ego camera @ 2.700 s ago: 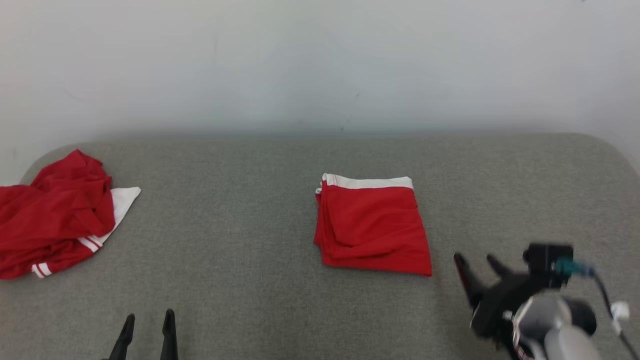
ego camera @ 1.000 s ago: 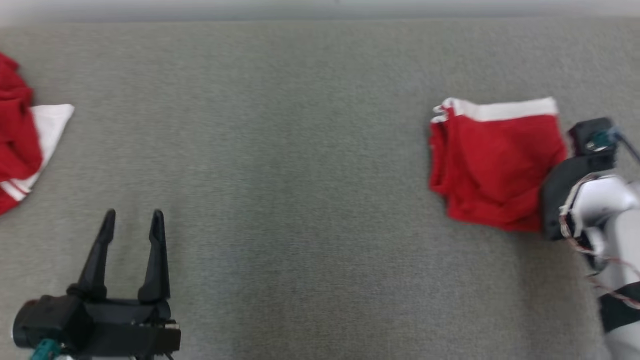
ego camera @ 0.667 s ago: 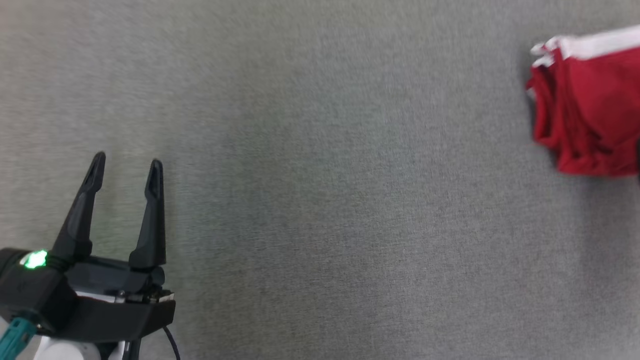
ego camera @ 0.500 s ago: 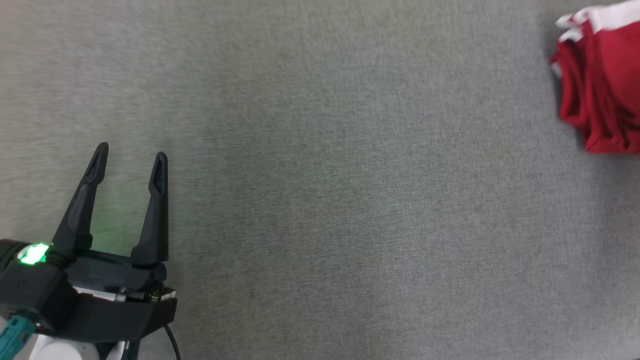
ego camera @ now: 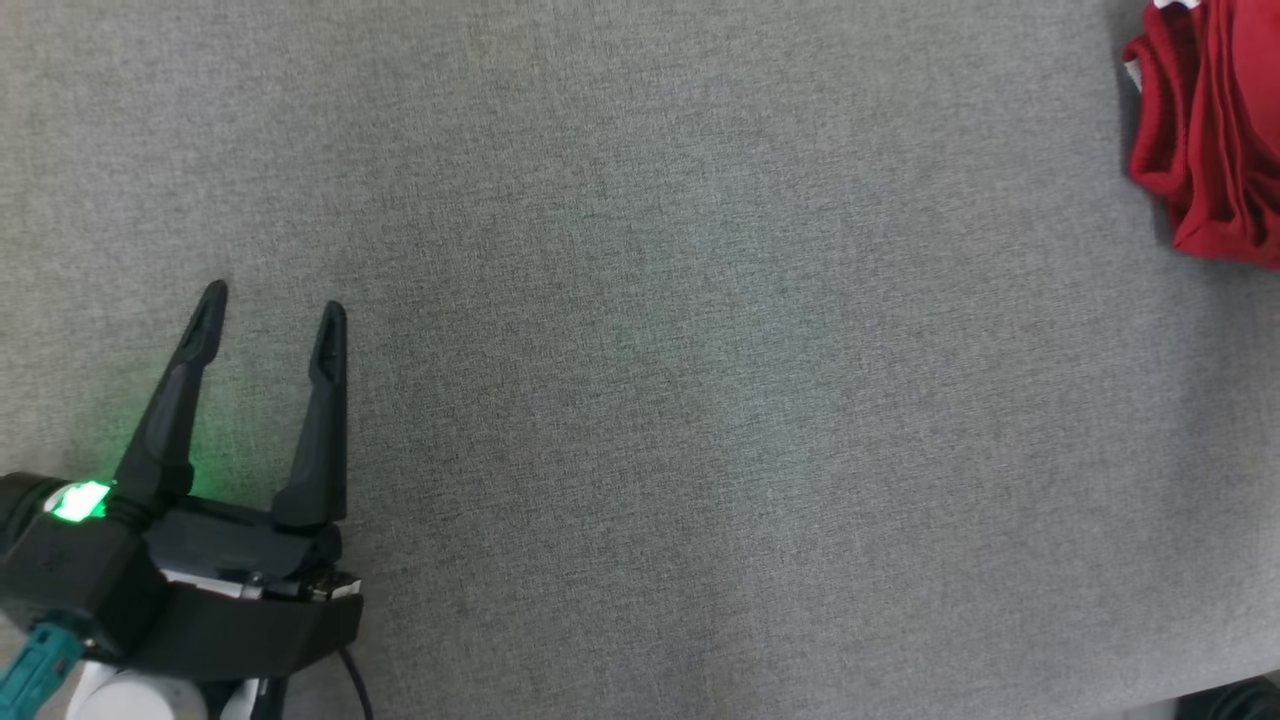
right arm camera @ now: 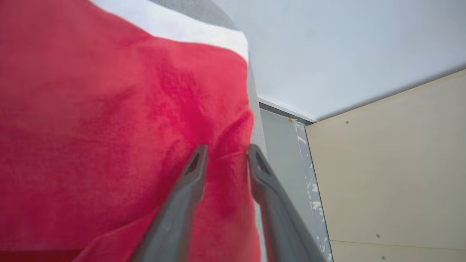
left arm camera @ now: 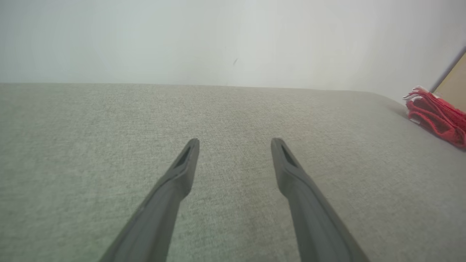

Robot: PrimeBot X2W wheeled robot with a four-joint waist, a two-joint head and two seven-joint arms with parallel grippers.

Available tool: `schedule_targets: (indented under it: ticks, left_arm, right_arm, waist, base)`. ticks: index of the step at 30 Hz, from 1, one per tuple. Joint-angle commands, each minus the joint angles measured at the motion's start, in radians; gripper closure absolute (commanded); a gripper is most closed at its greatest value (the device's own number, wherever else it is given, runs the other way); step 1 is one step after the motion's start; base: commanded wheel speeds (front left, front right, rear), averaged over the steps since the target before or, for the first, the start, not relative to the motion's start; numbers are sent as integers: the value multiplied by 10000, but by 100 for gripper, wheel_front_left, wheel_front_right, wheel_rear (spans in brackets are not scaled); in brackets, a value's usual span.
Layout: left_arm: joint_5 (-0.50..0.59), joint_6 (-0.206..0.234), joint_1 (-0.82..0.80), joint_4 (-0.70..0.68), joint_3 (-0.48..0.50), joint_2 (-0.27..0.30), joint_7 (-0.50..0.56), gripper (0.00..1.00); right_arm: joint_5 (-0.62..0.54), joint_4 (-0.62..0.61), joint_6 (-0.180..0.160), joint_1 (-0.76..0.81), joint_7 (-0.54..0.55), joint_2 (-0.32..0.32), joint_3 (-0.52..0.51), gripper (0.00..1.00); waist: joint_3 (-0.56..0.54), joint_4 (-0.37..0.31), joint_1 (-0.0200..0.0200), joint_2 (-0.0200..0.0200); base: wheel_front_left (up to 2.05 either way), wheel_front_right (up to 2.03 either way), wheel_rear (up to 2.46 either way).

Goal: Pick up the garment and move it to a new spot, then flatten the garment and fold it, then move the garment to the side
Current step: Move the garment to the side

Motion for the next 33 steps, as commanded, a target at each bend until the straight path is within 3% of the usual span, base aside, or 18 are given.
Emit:
schedule_targets:
  ticks: [1,6,11,17,22,33]
  left_arm:
    - [32,-12,-164,123,-57,-59,-112,0]
    - [-144,-20,71,822,-249,-281,-515,0]
    - [-386,-43,512,1874,-450,-581,-1079,0]
    - [-608,354,1459,3017,-135,-855,-1438,0]
    - [-679,523,2202,3705,173,-868,-1617,0]
    - [-730,643,2867,4666,428,-1036,-1751,0]
  right_arm:
    - [-157,-23,-27,-77,-353,123,-48,0]
    - [-264,215,-27,32,-1305,425,-68,0]
    - [539,276,-27,736,-2150,1012,205,0]
    - [1478,-390,-27,2266,-2781,1837,937,0]
    - [2432,-1232,-27,3738,-2731,2862,739,0]
    - [2522,-3191,-27,6266,-2292,4478,337,0]
  waist:
    - [-212,72,-1,-1]
    - [-1218,382,-1,-1]
    - [-2848,974,-1,-1]
    - [-4764,1651,-1,-1]
    - [-5872,2102,-1,-1]
    - [-6752,2295,-1,-1]
  base:
    - [0,0,0]
    - [0,0,0]
    - [0,0,0]
    - [0,0,0]
    - [0,0,0]
    - [0,0,0]
